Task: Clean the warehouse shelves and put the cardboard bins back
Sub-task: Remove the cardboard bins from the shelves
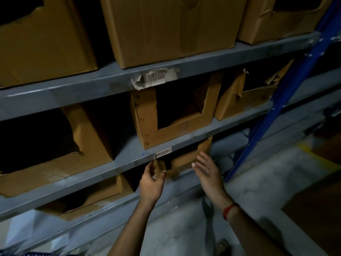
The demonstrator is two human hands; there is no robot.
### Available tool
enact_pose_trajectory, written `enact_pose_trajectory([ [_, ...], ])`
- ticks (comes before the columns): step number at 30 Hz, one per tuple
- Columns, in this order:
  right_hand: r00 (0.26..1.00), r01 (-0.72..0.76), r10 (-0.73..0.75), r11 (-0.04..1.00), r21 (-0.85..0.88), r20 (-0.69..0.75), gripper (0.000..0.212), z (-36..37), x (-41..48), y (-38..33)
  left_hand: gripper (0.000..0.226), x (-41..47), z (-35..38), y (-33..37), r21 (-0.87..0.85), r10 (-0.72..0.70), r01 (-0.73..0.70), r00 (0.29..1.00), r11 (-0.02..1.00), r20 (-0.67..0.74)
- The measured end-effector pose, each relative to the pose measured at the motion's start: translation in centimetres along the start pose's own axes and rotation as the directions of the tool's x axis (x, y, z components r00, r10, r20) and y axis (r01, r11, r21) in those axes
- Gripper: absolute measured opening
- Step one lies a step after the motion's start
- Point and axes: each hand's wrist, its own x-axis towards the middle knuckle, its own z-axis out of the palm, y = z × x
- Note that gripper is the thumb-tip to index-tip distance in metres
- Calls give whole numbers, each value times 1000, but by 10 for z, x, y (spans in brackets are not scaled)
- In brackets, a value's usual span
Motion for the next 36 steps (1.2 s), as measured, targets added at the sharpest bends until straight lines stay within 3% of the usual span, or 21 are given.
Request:
enact_pose_trajectory([
  [5, 996, -72, 73, 997, 28, -42, 55, -27, 27, 8, 70, 13, 19, -4, -10, -119, 118, 992, 993, -33],
  [10, 990, -130, 124, 989, -72, -73, 57, -47, 76, 19, 75, 31, 35, 1, -41, -192, 188, 973, 981, -128],
  [17, 982, -190, 186, 970, -152, -37, 55, -62, 150, 28, 49, 64, 63, 6, -82, -354, 346, 883, 935, -306],
  [22, 993, -115, 121, 936, -333, -4, 25, -66, 175, 41, 36, 74, 75, 7, 82, -321, 389, 848, 918, -422],
  [25, 994, -94, 107, 914, -394, 13, 18, -72, 187, 45, 37, 75, 72, 9, 208, -278, 391, 862, 897, -424],
  [31, 992, -9, 67, 883, -470, 106, 37, -79, 201, 42, 37, 59, 67, 20, 223, -318, 422, 866, 879, -385],
  [36, 987, 106, -34, 864, -491, 155, 34, -88, 188, 40, 67, 35, 62, 30, 298, -364, 434, 894, 850, -261],
])
